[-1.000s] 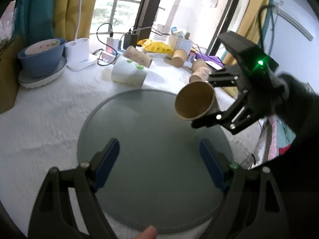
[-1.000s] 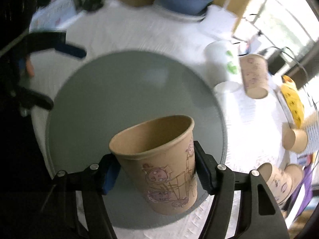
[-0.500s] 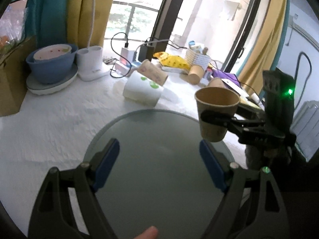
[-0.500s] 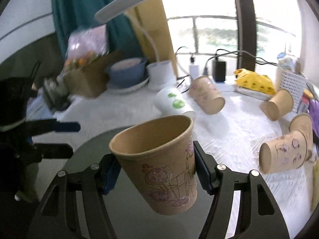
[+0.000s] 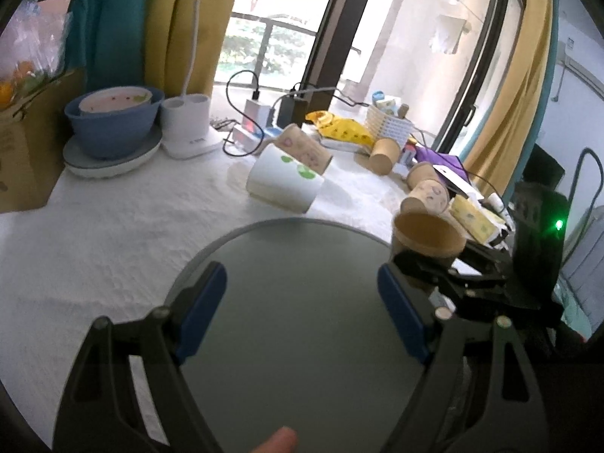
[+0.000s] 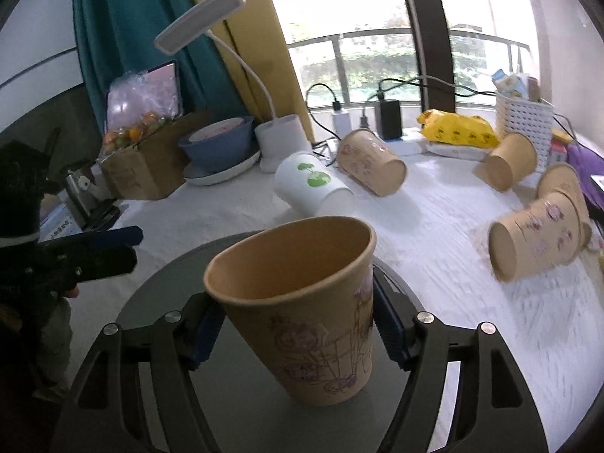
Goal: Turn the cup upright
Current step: 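Rotate the right tool to turn the held cup rim-up, then lower the upright cup onto the grey mat and open the right tool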
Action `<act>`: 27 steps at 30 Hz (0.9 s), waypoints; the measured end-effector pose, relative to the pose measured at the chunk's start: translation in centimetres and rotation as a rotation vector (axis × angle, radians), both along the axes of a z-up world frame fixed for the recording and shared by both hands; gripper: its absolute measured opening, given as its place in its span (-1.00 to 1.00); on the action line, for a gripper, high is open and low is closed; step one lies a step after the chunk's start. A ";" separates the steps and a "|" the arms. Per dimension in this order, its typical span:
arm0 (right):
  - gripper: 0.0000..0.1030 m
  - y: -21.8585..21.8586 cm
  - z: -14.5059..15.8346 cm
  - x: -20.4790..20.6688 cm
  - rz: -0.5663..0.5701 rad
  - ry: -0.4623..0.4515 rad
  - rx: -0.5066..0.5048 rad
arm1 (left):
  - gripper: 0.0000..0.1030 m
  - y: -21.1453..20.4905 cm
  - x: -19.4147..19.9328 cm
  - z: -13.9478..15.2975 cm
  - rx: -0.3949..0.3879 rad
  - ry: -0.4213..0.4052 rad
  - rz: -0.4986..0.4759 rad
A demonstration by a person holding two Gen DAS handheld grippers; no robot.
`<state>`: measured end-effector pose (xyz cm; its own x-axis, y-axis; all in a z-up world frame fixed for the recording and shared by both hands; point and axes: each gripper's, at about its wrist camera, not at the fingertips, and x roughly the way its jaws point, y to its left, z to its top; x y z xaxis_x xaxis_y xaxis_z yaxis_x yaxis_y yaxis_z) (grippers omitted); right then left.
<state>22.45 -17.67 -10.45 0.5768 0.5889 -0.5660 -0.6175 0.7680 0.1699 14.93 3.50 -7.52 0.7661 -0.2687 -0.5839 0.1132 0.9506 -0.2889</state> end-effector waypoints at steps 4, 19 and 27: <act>0.66 -1.0 -0.2 -0.5 -0.061 0.006 0.001 | 0.62 -0.6 -0.8 0.2 0.042 -0.031 0.013; 0.70 -3.3 2.9 -6.3 -0.211 -0.101 -0.032 | 0.62 -2.9 -5.4 3.4 0.076 -0.156 0.060; 0.70 -4.4 5.9 -10.6 -0.250 -0.185 -0.028 | 0.62 -3.9 -8.9 5.5 0.137 -0.242 0.135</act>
<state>11.82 -22.05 -4.58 0.7964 0.4015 -0.4522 -0.4276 0.9027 0.0485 6.04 -0.43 -2.07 0.9109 -0.0869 -0.4035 0.0336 0.9899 -0.1374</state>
